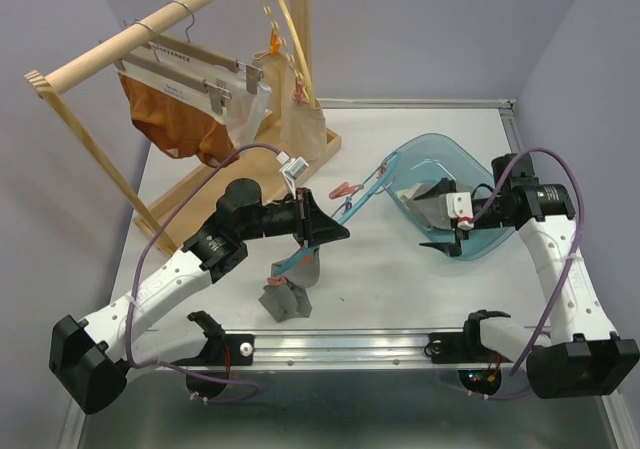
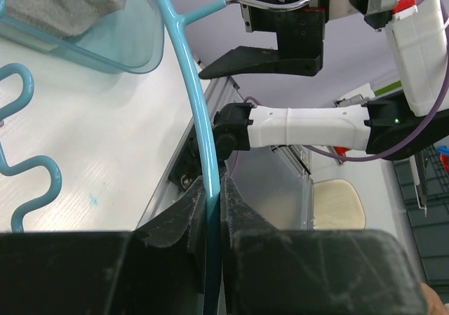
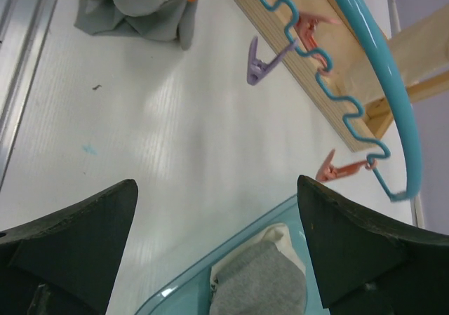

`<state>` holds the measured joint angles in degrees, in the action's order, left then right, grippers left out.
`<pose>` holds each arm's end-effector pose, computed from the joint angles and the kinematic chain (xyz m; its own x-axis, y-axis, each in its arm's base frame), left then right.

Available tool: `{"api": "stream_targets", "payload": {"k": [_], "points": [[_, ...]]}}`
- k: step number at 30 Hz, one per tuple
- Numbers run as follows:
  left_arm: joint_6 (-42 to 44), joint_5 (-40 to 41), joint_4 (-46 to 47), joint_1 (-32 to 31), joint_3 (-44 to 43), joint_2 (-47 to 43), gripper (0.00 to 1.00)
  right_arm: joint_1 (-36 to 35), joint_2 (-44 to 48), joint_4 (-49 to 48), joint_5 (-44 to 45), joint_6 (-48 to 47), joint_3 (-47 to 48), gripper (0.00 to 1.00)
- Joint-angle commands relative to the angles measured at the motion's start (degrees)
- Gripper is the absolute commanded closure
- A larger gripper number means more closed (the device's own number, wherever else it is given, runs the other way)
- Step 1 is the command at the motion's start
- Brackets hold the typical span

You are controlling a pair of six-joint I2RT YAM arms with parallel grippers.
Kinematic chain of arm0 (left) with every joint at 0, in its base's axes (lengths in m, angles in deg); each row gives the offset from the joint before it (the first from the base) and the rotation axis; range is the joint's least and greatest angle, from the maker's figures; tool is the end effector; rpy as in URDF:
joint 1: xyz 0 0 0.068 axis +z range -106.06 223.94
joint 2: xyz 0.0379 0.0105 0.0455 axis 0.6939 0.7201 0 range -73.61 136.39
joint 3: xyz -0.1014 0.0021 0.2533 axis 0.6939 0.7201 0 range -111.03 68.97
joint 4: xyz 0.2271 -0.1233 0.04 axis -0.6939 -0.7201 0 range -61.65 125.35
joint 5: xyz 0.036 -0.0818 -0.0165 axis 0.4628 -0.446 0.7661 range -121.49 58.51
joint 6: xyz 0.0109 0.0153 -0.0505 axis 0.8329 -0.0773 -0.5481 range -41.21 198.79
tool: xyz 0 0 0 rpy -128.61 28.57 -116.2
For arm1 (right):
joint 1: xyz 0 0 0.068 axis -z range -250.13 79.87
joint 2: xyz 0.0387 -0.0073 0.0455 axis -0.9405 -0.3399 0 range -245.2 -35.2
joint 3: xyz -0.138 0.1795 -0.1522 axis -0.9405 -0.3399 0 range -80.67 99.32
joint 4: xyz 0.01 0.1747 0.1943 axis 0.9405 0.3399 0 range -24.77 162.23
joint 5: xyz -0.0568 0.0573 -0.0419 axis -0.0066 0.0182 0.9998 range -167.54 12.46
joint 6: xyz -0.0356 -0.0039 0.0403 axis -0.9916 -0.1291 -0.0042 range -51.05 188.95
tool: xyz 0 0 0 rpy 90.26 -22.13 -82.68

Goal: Remove the underwear clipped to the hanger
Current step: Remove the underwear from the hanger.

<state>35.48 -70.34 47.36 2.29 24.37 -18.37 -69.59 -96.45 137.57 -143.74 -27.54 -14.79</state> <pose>0.1517 -0.1650 0.3466 -0.6635 -0.1248 -0.7377 0.7298 0.1092 -0.6749 0.1663 0.0310 0.3427 0.4458 -0.4053 -0.7982 -0.8804 -0.0374 -0.4727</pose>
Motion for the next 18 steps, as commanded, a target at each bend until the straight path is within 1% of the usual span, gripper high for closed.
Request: {"api": "stream_targets", "payload": {"k": [1, 5, 6, 8, 9, 14, 17, 18], "points": [[1.3, -3.3, 7.9, -0.1, -4.4, -0.2, 1.0, -5.4, -1.1, 3.3, -3.2, -0.7, 4.0, 0.0], [0.9, -4.8, 8.2, -0.1, -4.8, 0.6, 1.0, -10.8, -0.7, -3.8, -2.1, 8.0, 4.3, 0.0], [0.9, -5.3, 8.2, -0.1, -4.8, 0.7, 1.0, -13.0, -0.4, -8.5, -0.7, 12.9, 4.2, 0.0], [0.8, -5.9, 8.1, -0.1, -4.9, 0.7, 1.0, -14.8, 0.4, -12.9, 0.7, 17.1, 4.0, 0.0], [0.8, -6.1, 8.1, -0.1, -5.0, 0.6, 1.0, -15.6, 0.4, -13.3, 1.5, 17.6, 4.2, 0.0], [0.9, -6.6, 7.7, -0.1, -4.6, 0.2, 1.0, -15.7, 1.1, -13.6, 3.1, 19.5, 7.8, 0.0], [1.0, -6.7, 7.5, -0.1, -4.4, -0.1, 1.0, -15.7, 1.8, -14.8, 6.8, 21.2, 9.4, 0.0], [1.1, -6.7, 7.5, -0.1, -4.2, -0.4, 1.0, -15.7, 2.0, -15.8, 9.2, 22.6, 10.5, 0.0]]}}
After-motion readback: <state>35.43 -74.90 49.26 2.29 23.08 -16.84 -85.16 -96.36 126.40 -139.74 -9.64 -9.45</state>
